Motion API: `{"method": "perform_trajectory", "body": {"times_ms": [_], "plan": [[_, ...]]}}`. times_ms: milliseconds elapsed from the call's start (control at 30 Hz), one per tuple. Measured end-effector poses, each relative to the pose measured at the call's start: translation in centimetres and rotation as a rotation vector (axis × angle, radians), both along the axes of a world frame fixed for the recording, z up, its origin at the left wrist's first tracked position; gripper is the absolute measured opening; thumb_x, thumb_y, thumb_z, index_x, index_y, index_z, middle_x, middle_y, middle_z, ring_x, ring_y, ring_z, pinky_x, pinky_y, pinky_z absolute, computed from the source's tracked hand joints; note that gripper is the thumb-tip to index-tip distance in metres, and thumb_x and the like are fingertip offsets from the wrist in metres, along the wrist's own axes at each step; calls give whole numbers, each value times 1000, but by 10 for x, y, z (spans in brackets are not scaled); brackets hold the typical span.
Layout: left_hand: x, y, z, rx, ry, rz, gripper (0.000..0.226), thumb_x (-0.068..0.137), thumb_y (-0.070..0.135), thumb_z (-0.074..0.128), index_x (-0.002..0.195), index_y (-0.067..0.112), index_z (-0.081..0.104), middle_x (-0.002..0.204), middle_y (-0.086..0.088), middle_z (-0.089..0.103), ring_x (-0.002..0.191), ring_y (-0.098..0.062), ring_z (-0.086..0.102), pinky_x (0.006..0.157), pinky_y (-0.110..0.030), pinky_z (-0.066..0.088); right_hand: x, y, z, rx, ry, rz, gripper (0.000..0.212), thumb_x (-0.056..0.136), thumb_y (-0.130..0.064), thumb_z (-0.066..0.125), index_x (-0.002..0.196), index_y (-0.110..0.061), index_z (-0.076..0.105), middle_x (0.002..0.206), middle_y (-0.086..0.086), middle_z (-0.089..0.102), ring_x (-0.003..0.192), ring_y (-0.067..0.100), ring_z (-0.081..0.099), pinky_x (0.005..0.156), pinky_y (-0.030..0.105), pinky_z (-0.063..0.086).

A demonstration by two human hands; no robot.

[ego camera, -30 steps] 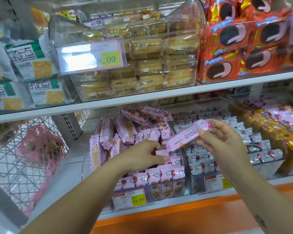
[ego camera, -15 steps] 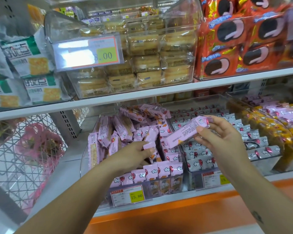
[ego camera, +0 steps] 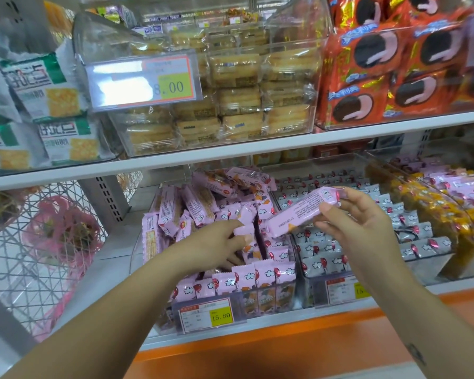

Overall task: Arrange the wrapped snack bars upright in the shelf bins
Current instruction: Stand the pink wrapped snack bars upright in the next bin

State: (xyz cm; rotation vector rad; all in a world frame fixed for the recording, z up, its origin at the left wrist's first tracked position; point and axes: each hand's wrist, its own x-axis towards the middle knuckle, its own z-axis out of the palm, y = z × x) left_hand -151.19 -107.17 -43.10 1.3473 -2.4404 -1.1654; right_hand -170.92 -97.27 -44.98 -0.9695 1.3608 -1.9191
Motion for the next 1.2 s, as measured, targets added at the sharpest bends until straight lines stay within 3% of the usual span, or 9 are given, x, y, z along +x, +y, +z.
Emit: {"method": "perform_trajectory", "body": {"times_ms": [133,233,333,567,667,733,867,1033,1200], "plan": [[24,5,18,-204,273,137,13,96,35,44,100,27,54,100,-7,66,78,-9,67,65,-21,55,4,2,9,-10,49,42,17,81,-17,67,96,-16,60,87,-5,72,77,12,69,67,20,56],[38,12,26,-279,458,229,19,95,36,45,93,22,58,85,-8,61,69,0,63,58,-11,50,18,3,14,-13,114,87,23,72,-24,68,92,-16,59,72,-13,70,65,8,67,64,19,56],[48,22,25,-266,530,271,34,94,40,45,97,11,60,82,-17,60,72,-17,65,67,-22,56,33,4,16,4,143,97,15,79,-20,67,88,-16,57,64,-17,66,60,5,65,60,16,54],[70,51,23,-270,639,303,47,83,53,45,79,6,50,70,-6,44,68,-18,50,58,-27,42,79,12,31,102,375,325,31,67,-40,71,93,-26,61,88,-10,70,80,-5,64,70,14,53],[78,59,22,-275,697,276,57,83,62,45,88,5,53,76,-15,49,71,-13,46,66,-44,43,103,14,40,98,405,358,28,65,-37,72,87,-27,58,94,-3,66,91,15,59,71,30,51],[84,61,16,-244,700,238,44,82,67,50,101,27,57,88,-5,58,73,-9,54,68,-36,46,112,12,45,59,386,354,27,71,-31,71,91,-19,56,78,-10,70,67,6,65,57,19,50],[94,64,4,-185,625,135,95,70,51,75,134,65,8,137,15,44,116,-4,54,88,-22,48,122,2,50,28,339,347,37,65,-33,73,90,-14,53,79,1,68,65,7,67,62,19,53],[116,51,2,-229,702,241,95,71,46,71,136,63,4,120,47,38,104,24,46,75,-10,48,112,-17,57,95,317,546,55,52,-42,75,101,-21,58,101,0,66,85,22,70,75,35,57],[136,37,-2,-219,638,417,96,69,64,66,142,56,5,153,21,21,136,-7,33,101,-37,37,72,-39,53,429,700,783,53,62,-42,79,111,-32,60,114,-12,65,103,13,66,96,41,48]]}}
